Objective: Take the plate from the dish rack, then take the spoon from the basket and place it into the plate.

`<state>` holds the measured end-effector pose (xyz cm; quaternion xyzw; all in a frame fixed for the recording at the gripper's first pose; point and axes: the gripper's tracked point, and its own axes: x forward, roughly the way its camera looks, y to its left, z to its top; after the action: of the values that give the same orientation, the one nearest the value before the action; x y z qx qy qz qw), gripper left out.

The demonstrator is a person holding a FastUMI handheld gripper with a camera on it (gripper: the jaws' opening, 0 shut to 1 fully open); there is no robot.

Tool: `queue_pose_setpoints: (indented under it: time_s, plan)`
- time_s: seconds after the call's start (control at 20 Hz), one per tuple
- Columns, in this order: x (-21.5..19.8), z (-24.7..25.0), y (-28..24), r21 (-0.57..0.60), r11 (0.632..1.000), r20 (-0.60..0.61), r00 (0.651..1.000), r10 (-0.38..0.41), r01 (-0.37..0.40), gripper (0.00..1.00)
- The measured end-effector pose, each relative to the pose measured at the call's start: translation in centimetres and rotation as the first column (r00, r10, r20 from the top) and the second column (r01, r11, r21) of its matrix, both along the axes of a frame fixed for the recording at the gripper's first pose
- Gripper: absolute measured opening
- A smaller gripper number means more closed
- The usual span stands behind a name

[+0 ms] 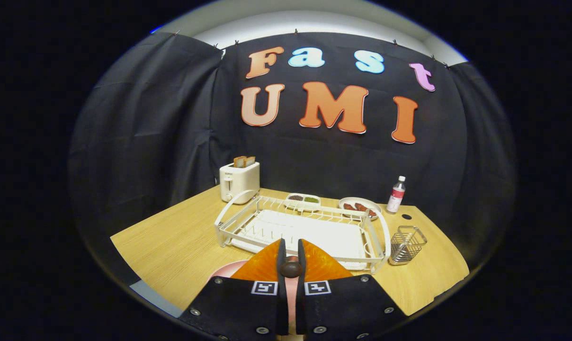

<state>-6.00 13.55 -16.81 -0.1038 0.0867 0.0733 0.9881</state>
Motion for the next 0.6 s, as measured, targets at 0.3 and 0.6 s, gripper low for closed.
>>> queue_pose_setpoints:
  time_s: [0.3, 0.6]
  plan:
    - [0.3, -4.9, 2.0, 0.001, 0.999, -0.07, 0.997, 0.038, -0.038, 0.06]
    - [1.3, -7.0, 2.7, 0.03, 0.999, -0.088, 0.995, 0.04, -0.037, 0.06]
